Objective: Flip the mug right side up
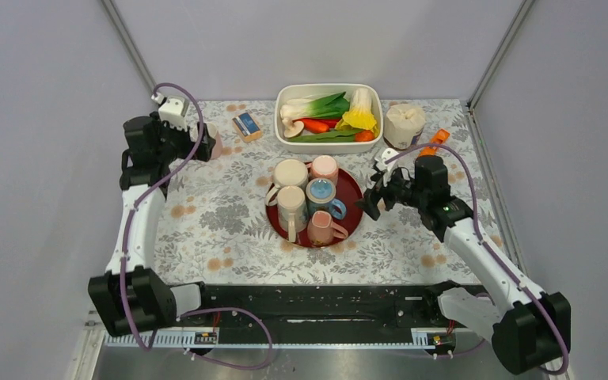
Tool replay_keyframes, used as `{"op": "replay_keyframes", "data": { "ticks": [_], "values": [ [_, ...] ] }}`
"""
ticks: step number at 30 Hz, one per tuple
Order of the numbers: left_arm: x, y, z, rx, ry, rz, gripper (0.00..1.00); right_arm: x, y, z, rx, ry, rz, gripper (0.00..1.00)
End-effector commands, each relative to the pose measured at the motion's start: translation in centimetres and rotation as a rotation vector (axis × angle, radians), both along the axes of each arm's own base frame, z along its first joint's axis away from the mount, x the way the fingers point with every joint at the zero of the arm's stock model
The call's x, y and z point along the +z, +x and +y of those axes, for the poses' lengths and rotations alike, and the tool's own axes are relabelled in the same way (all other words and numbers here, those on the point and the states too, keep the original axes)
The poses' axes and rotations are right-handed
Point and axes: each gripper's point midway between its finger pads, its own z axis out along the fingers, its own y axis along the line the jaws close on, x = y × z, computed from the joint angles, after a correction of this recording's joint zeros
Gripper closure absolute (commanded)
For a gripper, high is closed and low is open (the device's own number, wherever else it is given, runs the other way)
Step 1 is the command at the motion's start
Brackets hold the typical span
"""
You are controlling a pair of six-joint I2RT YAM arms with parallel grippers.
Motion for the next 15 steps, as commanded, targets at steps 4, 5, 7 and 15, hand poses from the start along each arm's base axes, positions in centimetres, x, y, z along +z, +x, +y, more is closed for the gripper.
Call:
{"op": "replay_keyframes", "data": {
  "ticks": [4,5,7,15],
  "values": [
    [-0.4,-6.4,-2.4,-0.132,0.070,-0.054,0.01,-0.9,1.5,2.8,0.076,-0.207,-0.017,0.05],
    [-0.7,-7.0,-2.5,-0.133,0.076,-0.057,0.01,-0.9,1.7,3.2,0.082,-0.211,-0.009,0.06],
    [-1.4,-8.0,-2.7,-0.137,0.079,-0.063,0.01,-1.4,1.9,4.0,0.093,-0.219,0.011,0.09],
    [-3.5,-9.7,-3.3,-0.173,0.080,-0.060,0.01,-4.9,2.7,6.1,0.090,-0.235,0.037,0.20]
  ]
}}
